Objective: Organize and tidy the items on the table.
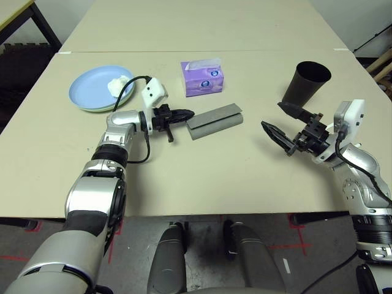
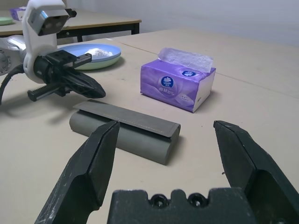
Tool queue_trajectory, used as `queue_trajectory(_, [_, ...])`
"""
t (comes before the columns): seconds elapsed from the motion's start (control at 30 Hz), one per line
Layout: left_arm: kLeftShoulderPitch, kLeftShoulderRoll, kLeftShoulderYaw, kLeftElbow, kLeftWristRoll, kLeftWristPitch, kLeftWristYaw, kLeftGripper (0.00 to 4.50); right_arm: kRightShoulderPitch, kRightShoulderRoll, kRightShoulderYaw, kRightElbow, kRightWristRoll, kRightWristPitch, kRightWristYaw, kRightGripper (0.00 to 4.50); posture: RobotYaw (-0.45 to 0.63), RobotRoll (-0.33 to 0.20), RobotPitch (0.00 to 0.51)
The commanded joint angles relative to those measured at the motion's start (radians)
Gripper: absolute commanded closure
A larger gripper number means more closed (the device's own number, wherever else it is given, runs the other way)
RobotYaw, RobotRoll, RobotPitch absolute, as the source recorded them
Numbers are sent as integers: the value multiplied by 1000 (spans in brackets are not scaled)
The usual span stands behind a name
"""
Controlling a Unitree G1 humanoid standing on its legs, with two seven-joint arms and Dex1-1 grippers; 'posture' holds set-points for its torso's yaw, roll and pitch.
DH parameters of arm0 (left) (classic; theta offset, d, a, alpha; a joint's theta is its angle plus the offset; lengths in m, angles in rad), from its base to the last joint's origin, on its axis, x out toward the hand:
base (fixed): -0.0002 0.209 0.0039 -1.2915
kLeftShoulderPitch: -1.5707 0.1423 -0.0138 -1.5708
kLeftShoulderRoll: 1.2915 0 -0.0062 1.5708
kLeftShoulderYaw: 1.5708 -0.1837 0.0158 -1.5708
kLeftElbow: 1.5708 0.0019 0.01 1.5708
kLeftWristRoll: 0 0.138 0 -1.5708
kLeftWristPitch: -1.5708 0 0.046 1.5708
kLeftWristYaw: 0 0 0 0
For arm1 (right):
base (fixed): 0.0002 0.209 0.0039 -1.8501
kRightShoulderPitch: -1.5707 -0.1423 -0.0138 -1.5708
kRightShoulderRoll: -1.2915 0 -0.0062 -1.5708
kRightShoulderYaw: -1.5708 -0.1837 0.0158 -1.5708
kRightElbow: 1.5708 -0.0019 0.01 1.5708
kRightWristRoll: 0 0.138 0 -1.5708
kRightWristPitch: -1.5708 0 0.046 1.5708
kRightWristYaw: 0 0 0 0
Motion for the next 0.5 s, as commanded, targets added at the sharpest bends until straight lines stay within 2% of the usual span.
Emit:
queue_trajectory(0.03, [39,-9,-8,-55,-23,35,-35,4480,1,-6,3,-7,5,6,2,0,20,0,203])
queue_trajectory(0.17, [42,-15,3,-110,-55,74,-50,4480,-2,-6,7,-4,3,5,6,0,26,0,202])
queue_trajectory(0.5, [64,-7,-21,-133,-41,95,-50,4480,-7,-6,9,-3,3,3,5,0,19,0,200])
